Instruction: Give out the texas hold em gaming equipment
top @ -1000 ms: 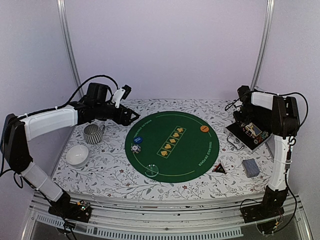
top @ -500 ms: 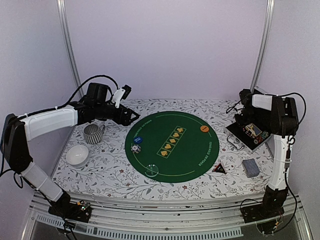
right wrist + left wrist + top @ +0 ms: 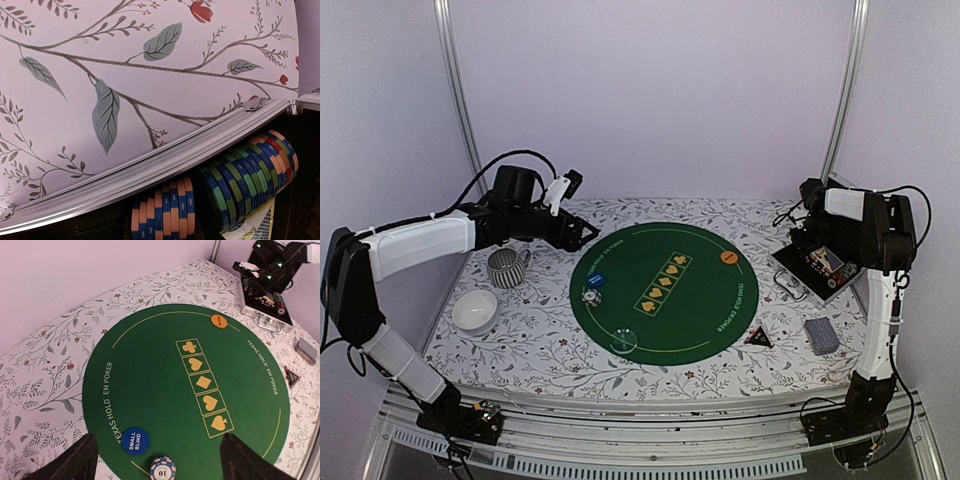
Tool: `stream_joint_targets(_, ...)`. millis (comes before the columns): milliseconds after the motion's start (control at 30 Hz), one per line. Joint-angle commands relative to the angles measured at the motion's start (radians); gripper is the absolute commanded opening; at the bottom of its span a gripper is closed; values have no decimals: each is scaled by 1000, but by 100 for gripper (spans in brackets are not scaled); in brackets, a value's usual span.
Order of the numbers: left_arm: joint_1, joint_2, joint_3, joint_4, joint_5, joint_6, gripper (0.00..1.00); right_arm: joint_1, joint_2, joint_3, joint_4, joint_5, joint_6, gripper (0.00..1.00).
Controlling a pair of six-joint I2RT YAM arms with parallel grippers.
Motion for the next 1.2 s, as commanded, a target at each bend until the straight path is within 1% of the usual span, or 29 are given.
stream_joint_targets(0,12,-33,-11,11,15,13,87,-3,-79,44,-19,-39,32,3)
stream_joint_targets(167,12,-45,-14,18,31,27,87,-1,-185,67,-50,-87,83,3)
stream_joint_targets(333,10,-77,-42,59,90,45,85,30,-289,85,-88,-135,144,2)
stream_joint_targets(467,2,-117,-76,108,151,75,83,104,-374,69,-93,-279,189,2)
stream_joint_targets(533,-21,-146,-96,137,151,106,83,151,-411,48,-77,-371,228,3)
stream_joint_targets(633,-116,-210,-138,198,116,196,83,244,-452,27,-58,-548,264,2)
stream_joint_targets(700,-198,-248,-159,221,88,301,84,307,-480,7,-34,-654,284,3)
stream_joint_targets(767,-286,-278,-174,224,46,403,87,381,-509,-14,-2,-755,312,2)
stream_joint_targets(867,-396,-303,-200,270,-62,503,93,476,-532,-35,38,-875,323,2)
stream_joint_targets(967,-462,-292,-218,328,-151,547,98,569,-545,-63,82,-962,329,2)
stream_joint_targets(1100,-512,-254,-234,401,-239,580,98,670,-529,-60,87,-1004,330,3)
stream_joint_targets(1167,-520,-235,-233,427,-266,581,98,699,-524,-66,91,-1017,335,3)
